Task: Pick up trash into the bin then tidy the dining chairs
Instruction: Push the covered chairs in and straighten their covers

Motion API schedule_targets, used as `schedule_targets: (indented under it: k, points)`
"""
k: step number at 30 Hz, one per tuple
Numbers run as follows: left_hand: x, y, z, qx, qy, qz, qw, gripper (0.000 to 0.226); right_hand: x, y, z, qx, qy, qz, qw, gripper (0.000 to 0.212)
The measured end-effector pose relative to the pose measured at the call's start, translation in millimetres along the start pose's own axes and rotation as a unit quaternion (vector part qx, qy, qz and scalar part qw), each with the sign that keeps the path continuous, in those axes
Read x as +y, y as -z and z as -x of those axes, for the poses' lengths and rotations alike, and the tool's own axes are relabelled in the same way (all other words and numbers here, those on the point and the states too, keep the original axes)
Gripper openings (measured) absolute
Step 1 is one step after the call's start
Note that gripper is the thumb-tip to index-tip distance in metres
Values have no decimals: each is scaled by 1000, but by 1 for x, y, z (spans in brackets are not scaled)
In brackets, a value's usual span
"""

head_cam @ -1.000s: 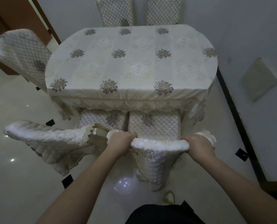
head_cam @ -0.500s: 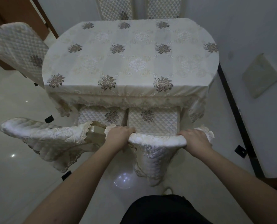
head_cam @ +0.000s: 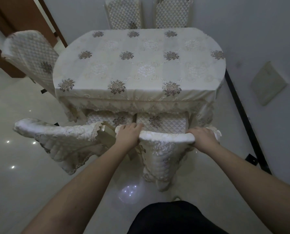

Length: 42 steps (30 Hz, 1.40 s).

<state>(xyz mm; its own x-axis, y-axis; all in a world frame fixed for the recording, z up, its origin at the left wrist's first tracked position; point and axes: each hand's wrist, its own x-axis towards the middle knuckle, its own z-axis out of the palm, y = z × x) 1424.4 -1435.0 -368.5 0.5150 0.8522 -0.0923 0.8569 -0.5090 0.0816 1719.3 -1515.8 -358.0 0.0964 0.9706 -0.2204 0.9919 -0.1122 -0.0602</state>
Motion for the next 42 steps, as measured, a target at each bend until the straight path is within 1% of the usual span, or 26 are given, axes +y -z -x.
schedule_targets:
  k: [2, 4, 6, 7, 9, 13, 18, 20, 24, 26, 28, 30, 33, 36, 39, 42]
  points:
    - [2, 0, 11, 8, -6, -19, 1000, 69, -2, -1, 2, -5, -18, -2, 1000, 34]
    - [6, -4, 26, 14, -12, -22, 1000, 78, -3, -4, 6, 0, -46, -32, 998, 53]
    - [9, -8, 42, 14, -3, -9, 1000, 82, -6, -7, 16, 24, -79, -65, 994, 72]
    - [9, -9, 49, 13, 4, 1, 1000, 82, -10, -9, 24, 43, -88, -67, 993, 78]
    - [10, -8, 63, 16, 3, 17, 1000, 80, -20, -15, 42, 82, -77, -57, 992, 84]
    - [13, -7, 87, 14, -8, 35, 999, 76, -46, -27, 78, 117, -53, -75, 989, 79]
    - [14, -7, 102, 12, -32, 41, 999, 76, -66, -25, 98, 106, -60, -109, 987, 70]
    - [17, -4, 105, 9, -32, 41, 999, 78, -69, -27, 103, 102, -80, -109, 986, 67]
    - [23, 0, 100, 6, -27, 33, 999, 78, -71, -28, 101, 66, -136, -122, 981, 67]
    - [23, 2, 90, 7, -20, 39, 999, 79, -71, -25, 95, 76, -150, -147, 975, 66]
    - [22, 3, 80, 15, -10, 45, 999, 80, -67, -20, 87, 91, -144, -135, 976, 65]
    - [21, 6, 69, 29, -8, 38, 999, 80, -59, -16, 78, 102, -127, -91, 982, 63]
    - [20, 9, 54, 39, -16, 23, 999, 73, -47, -11, 62, 81, -114, -35, 990, 61]
    - [18, 7, 37, 54, -16, 28, 998, 57, -41, -9, 52, 60, -102, -33, 992, 58]
    - [17, 4, 25, 67, -8, 37, 997, 37, -36, -10, 48, 65, -91, -36, 993, 56]
    - [19, 3, 19, 66, -10, 24, 997, 28, -31, -12, 47, 75, -83, -32, 993, 53]
